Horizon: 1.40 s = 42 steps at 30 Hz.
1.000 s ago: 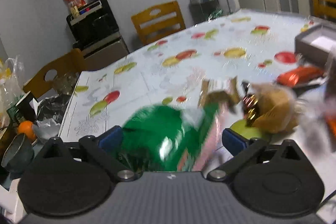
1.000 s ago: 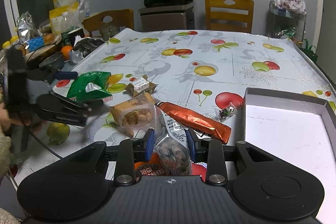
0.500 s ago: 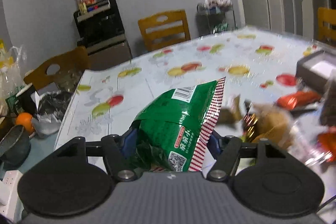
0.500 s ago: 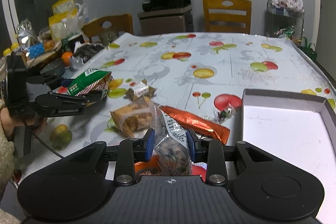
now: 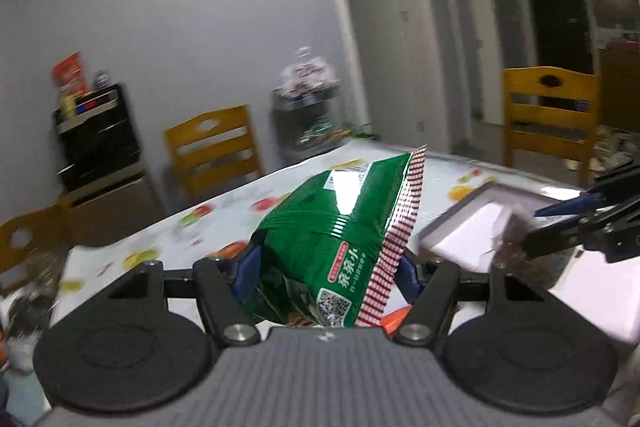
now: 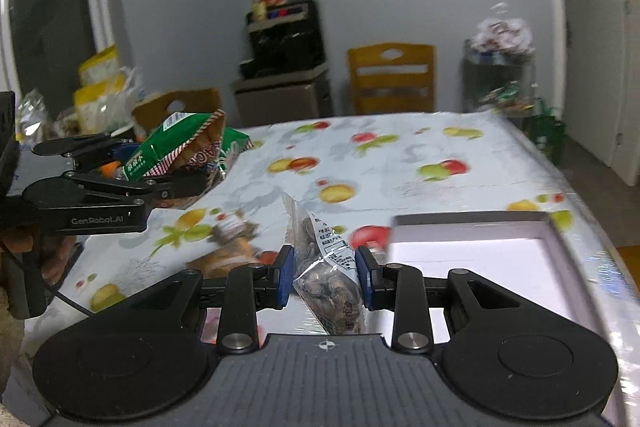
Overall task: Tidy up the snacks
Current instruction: 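Carry the green bag with the left gripper while the right carries the nut bag to the box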
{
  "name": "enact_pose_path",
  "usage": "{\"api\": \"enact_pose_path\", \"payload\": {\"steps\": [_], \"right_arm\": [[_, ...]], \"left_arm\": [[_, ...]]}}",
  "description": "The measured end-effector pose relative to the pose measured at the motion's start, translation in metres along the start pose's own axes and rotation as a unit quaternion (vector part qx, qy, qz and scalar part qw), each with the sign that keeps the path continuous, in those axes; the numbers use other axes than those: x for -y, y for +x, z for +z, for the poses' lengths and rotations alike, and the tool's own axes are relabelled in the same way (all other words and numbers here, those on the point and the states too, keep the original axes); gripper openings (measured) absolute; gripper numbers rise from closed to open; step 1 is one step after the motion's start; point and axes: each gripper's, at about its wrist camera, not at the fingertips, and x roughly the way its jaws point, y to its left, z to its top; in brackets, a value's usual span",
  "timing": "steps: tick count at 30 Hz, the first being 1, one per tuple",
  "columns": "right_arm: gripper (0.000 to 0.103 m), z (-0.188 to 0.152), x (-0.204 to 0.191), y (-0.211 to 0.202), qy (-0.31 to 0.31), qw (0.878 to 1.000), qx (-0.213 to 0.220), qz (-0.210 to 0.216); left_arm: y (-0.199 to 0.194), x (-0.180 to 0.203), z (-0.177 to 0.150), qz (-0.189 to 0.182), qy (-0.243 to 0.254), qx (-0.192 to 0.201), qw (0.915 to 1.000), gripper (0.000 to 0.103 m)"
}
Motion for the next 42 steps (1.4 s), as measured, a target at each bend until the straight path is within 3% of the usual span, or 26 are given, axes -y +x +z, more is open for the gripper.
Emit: {"api": "enact_pose_path", "payload": {"steps": [9, 19, 34, 42], "right_arm": [[0.034, -0.030, 0.067, -0.031, 0.080, 0.993, 0.002, -0.086], [0.034, -0.060, 0.116, -0.048, 0.170, 0.978, 0.009, -0.118], [0.034, -0.063, 0.141, -0.054, 0.237, 0.968, -0.016, -0.077], [0.035, -0.067, 0.156, -0.045, 0.266, 0.958, -0.046, -0.097]], "left_arm": [[0.044, 0.099, 0.036, -0.070, 0.053, 0.004, 0.9961, 0.065], [0.100, 0.195, 0.035, -0.098, 0.120, -0.009, 0.9880, 0.065], [0.155, 0.249, 0.020, -0.111, 0.190, 0.004, 0.9756, 0.065], [0.165, 0.266, 0.009, -0.134, 0.218, -0.004, 0.9667, 0.066]]}}
